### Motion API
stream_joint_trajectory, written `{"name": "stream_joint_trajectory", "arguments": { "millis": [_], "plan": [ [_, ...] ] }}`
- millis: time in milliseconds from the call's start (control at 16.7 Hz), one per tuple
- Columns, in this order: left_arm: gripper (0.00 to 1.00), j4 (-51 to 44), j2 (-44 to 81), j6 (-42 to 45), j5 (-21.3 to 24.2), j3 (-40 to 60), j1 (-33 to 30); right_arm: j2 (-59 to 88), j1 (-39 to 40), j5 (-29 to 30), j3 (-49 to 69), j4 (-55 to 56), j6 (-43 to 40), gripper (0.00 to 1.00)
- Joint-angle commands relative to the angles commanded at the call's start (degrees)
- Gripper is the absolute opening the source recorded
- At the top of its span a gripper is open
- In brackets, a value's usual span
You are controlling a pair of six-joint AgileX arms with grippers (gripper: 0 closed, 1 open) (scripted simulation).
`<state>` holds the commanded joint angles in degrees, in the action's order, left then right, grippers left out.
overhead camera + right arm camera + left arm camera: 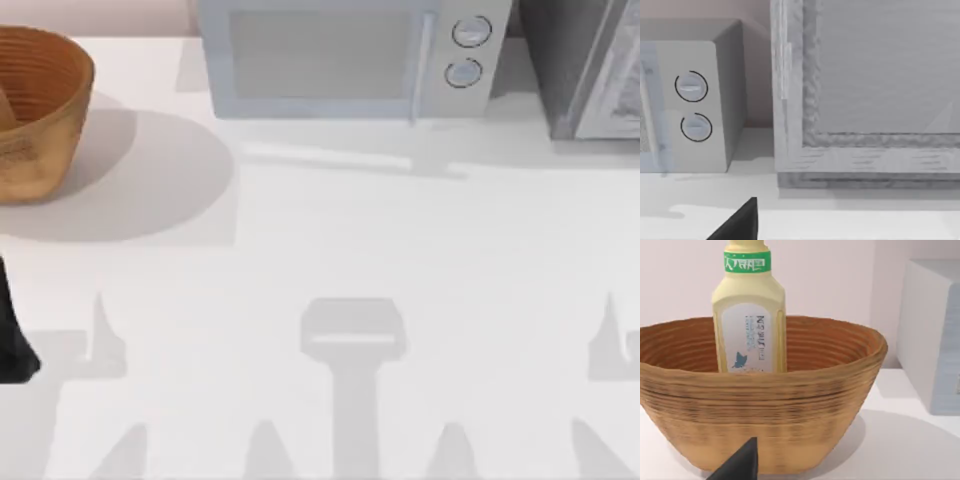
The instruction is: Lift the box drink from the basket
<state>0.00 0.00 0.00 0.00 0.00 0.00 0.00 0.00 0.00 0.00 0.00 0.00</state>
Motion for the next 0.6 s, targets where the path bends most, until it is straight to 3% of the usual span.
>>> {"name": "stream_joint_trajectory", "arguments": {
  "millis": [300,600],
  "plan": [
    [1.0,1.6,3.5,0.3,0.7,0.6,0.3,0.0,0.0,0.0,0.0,0.0,0.0,1.0],
    [1.0,11.2,19.7,0.4,3.3,5.4,2.1,0.0,0.0,0.0,0.0,0.0,0.0,1.0]
  ]
}}
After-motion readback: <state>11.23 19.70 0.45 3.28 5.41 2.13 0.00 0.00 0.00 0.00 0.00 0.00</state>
